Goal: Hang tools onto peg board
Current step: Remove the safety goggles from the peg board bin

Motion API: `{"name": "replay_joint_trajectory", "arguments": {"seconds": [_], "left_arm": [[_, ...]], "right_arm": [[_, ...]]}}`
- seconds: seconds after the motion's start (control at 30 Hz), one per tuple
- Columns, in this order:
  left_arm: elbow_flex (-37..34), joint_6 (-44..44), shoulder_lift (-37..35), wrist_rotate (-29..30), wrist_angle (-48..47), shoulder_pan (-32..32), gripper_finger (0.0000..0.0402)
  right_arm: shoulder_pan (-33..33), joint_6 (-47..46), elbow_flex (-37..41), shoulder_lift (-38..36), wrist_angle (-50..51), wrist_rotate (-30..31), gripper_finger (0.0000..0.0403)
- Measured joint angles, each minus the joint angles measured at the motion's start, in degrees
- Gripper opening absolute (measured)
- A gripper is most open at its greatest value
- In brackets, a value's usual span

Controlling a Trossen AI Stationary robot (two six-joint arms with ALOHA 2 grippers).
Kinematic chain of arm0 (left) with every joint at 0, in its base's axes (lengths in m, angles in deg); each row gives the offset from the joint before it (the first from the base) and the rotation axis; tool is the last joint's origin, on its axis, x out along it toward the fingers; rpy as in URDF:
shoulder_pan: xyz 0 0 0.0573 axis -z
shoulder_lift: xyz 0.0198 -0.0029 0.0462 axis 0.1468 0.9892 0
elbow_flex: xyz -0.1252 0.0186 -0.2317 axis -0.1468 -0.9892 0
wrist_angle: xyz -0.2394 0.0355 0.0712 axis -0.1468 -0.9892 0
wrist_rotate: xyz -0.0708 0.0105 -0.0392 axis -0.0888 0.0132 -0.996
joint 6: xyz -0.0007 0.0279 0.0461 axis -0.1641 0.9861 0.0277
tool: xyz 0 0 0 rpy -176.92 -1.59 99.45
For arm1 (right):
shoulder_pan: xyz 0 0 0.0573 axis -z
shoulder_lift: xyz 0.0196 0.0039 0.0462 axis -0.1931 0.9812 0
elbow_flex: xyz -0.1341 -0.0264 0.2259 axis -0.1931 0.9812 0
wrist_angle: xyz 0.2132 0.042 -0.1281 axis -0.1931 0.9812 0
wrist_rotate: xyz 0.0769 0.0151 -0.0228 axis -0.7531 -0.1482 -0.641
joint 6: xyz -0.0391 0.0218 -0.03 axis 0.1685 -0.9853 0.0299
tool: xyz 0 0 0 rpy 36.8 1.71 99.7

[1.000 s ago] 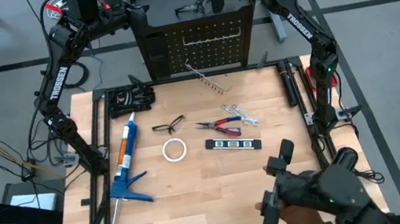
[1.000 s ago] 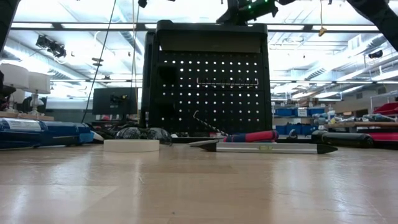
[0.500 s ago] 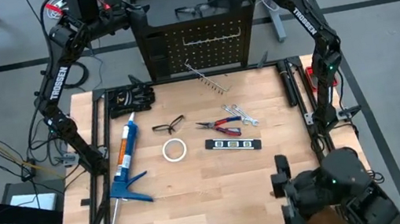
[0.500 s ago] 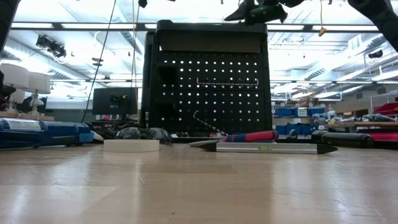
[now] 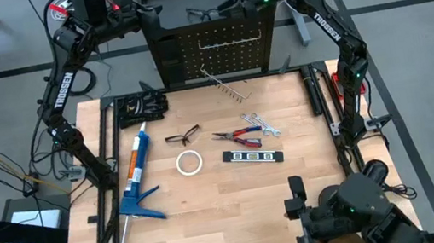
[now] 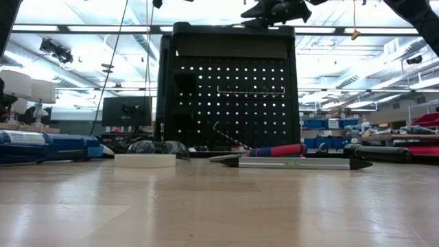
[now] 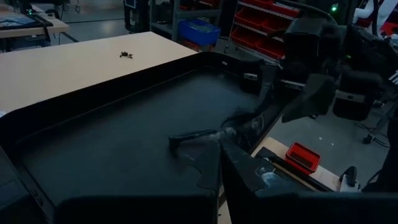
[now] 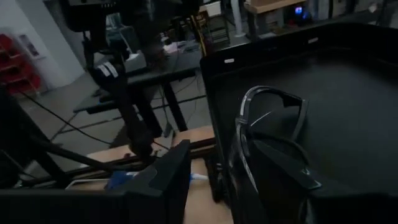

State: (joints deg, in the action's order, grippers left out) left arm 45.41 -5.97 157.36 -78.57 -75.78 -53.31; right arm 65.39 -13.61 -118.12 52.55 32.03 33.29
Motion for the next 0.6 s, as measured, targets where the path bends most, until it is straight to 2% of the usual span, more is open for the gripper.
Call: {"name": "replay_joint_trajectory", "arguments": {"seconds": [0.17, 0.4, 0.6], "left_arm": [[0.0, 0.0, 0.0, 0.0, -0.1, 0.0, 0.0019], [0.0, 0.0, 0.0, 0.0, -0.2, 0.0, 0.0019], [0.0, 0.0, 0.0, 0.0, -0.1, 0.0, 0.0019]], "right_arm": [[0.1, 2.9, -0.1, 0.0, -0.3, 4.3, 0.0173], [0.2, 0.7, -0.5, -0.1, -7.1, 4.4, 0.0173], [0.7, 0.5, 0.5, 0.0, -6.8, 3.7, 0.0173]]}}
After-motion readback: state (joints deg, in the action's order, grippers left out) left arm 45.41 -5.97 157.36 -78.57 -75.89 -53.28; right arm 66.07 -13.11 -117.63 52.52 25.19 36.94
